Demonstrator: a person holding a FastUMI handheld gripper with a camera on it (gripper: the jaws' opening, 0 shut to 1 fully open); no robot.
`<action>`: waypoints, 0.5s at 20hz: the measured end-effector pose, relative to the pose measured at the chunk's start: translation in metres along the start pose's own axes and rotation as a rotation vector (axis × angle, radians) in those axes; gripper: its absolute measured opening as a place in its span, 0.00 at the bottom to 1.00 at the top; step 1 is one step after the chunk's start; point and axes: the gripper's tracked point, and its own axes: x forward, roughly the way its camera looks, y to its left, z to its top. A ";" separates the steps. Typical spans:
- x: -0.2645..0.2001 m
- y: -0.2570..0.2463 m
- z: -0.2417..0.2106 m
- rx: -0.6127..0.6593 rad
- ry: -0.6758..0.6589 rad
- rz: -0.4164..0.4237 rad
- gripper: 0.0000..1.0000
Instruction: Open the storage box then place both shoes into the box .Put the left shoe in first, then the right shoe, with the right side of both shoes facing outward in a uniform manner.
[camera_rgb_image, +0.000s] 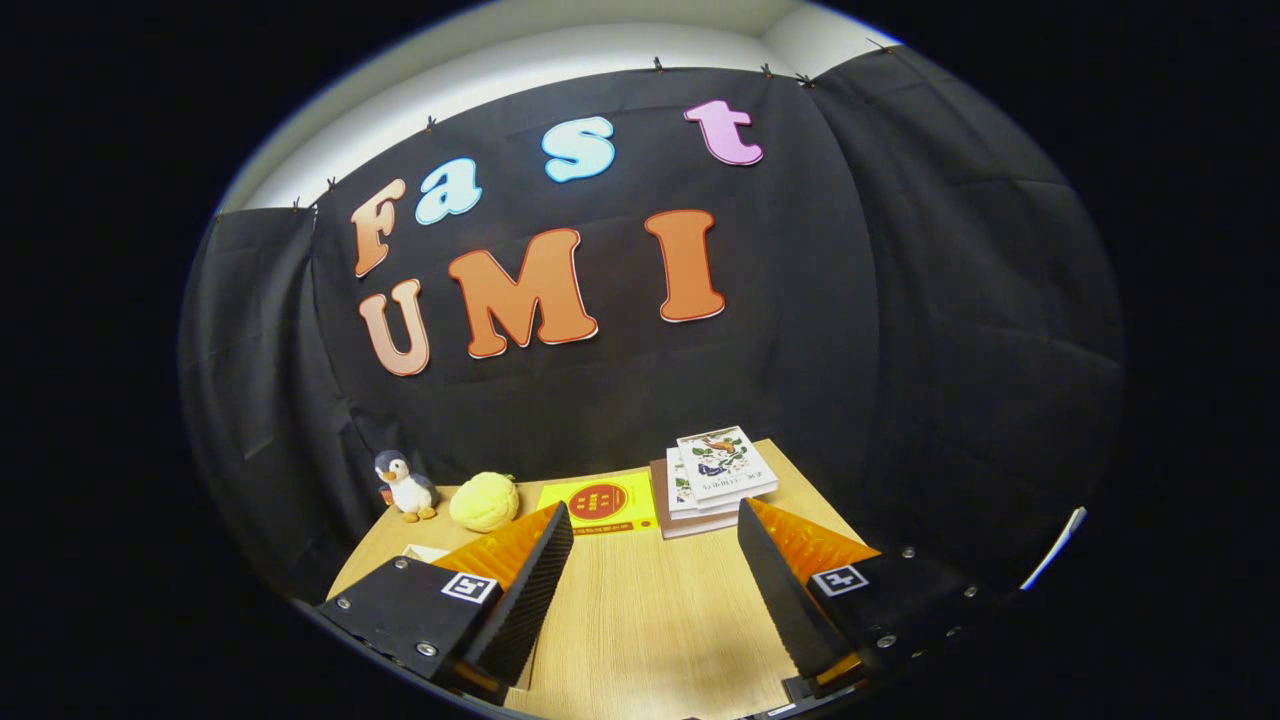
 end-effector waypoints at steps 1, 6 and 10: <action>0.002 0.000 -0.001 -0.003 0.001 -0.001 0.98; 0.004 0.000 -0.004 -0.013 0.000 -0.001 0.98; 0.007 -0.007 -0.004 -0.005 0.002 -0.009 0.98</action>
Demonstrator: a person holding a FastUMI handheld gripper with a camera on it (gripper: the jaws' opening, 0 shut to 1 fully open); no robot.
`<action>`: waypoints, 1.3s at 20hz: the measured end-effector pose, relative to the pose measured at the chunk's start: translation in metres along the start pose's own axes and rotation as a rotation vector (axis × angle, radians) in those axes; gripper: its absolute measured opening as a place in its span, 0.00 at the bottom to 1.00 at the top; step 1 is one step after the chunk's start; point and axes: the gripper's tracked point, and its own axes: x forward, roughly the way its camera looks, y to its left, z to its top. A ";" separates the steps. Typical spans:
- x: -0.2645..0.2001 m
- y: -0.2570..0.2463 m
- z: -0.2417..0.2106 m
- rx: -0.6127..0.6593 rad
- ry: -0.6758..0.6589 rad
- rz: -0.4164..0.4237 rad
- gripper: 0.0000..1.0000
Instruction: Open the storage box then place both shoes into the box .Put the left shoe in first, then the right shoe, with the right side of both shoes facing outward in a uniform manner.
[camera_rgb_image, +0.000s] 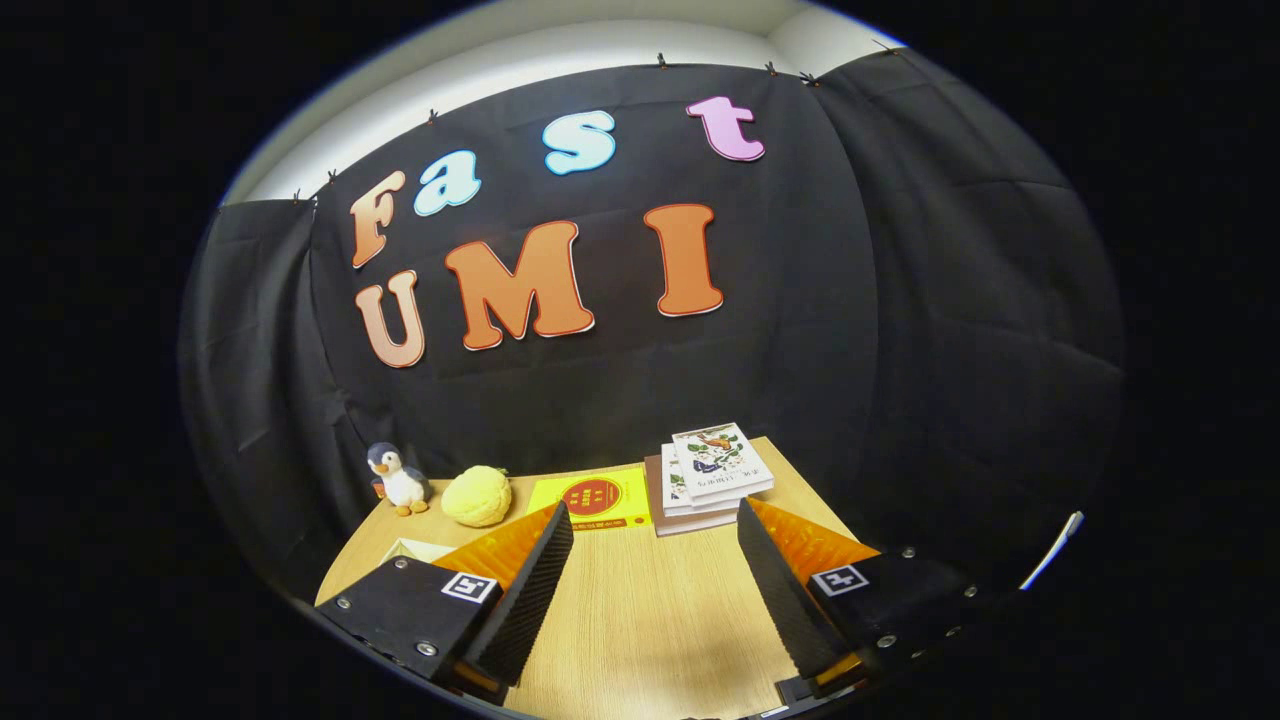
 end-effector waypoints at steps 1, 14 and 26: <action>0.000 -0.001 -0.001 0.004 0.001 0.001 0.98; 0.010 -0.022 -0.015 -0.003 0.042 -0.024 0.98; 0.016 -0.032 -0.017 0.014 0.048 -0.044 0.98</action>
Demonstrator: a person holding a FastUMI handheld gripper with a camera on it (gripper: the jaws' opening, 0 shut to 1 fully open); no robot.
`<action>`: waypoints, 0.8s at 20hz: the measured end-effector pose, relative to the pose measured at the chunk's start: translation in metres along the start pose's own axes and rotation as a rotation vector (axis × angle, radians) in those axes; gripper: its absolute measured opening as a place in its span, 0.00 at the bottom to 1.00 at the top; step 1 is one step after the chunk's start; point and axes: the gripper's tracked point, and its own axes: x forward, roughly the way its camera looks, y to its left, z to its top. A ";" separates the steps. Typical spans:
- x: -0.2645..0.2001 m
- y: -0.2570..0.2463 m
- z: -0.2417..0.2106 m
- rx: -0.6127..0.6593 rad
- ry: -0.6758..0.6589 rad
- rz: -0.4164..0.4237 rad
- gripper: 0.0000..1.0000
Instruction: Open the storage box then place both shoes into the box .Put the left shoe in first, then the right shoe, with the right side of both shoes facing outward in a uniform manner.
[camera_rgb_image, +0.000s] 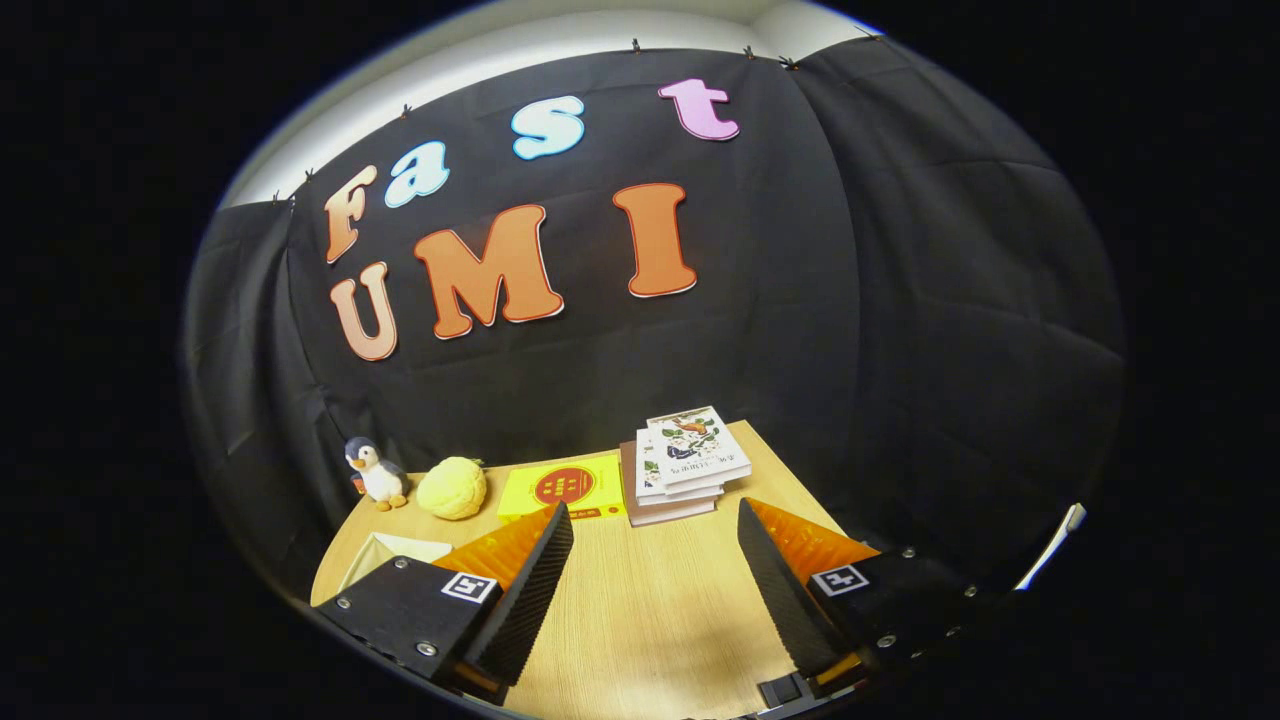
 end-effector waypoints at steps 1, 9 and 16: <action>0.002 0.000 -0.001 -0.002 0.001 -0.002 0.98; -0.001 0.002 -0.007 -0.002 0.011 0.007 0.98; -0.007 0.000 -0.010 -0.004 0.016 0.006 0.98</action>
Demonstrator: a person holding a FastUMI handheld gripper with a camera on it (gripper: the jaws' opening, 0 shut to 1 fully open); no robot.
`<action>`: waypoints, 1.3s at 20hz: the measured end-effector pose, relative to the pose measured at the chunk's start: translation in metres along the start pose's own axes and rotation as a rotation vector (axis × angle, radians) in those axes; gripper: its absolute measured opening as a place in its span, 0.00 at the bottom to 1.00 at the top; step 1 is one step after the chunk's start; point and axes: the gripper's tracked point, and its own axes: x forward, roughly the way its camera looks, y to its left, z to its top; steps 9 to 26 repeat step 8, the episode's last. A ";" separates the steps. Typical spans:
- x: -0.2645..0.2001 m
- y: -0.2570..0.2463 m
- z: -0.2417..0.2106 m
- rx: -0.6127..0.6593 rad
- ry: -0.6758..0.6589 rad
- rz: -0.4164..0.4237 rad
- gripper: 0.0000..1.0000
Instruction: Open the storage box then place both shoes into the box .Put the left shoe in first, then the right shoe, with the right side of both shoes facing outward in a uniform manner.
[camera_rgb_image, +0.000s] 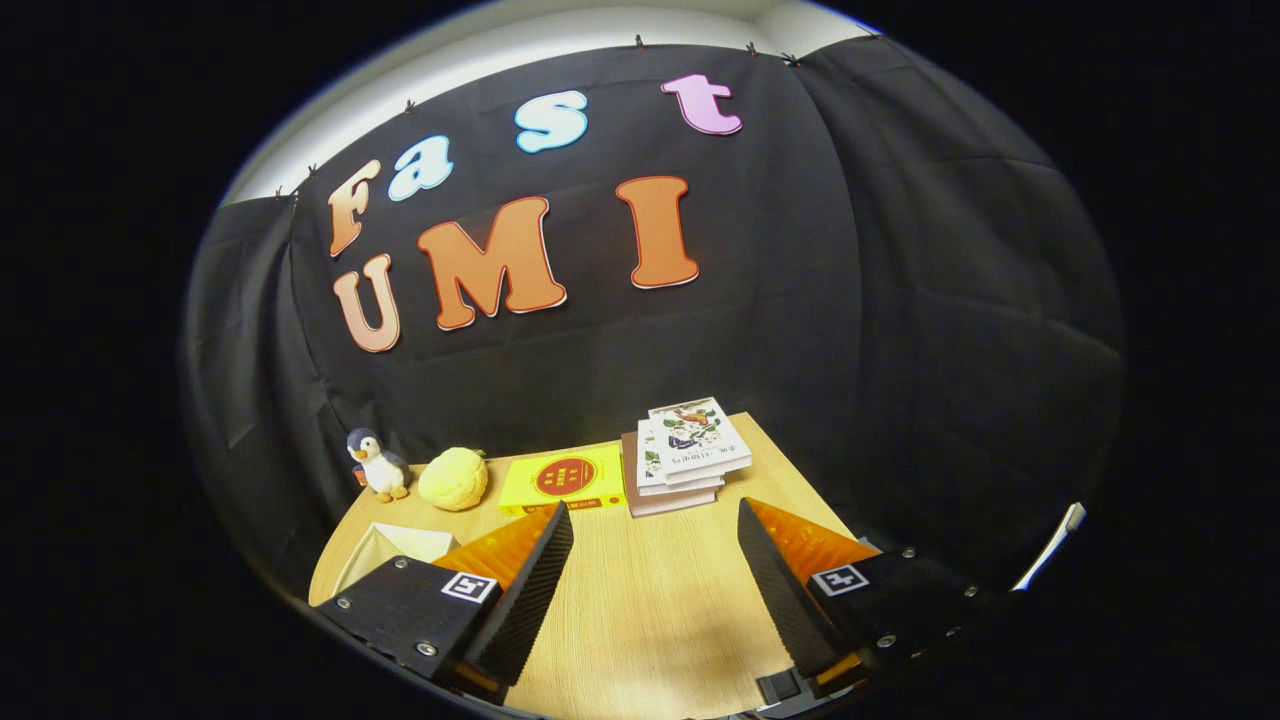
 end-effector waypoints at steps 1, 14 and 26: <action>-0.001 0.000 0.000 0.002 0.000 0.001 0.98; -0.003 -0.005 -0.002 0.008 0.004 -0.003 0.98; -0.003 -0.005 -0.002 0.008 0.004 -0.003 0.98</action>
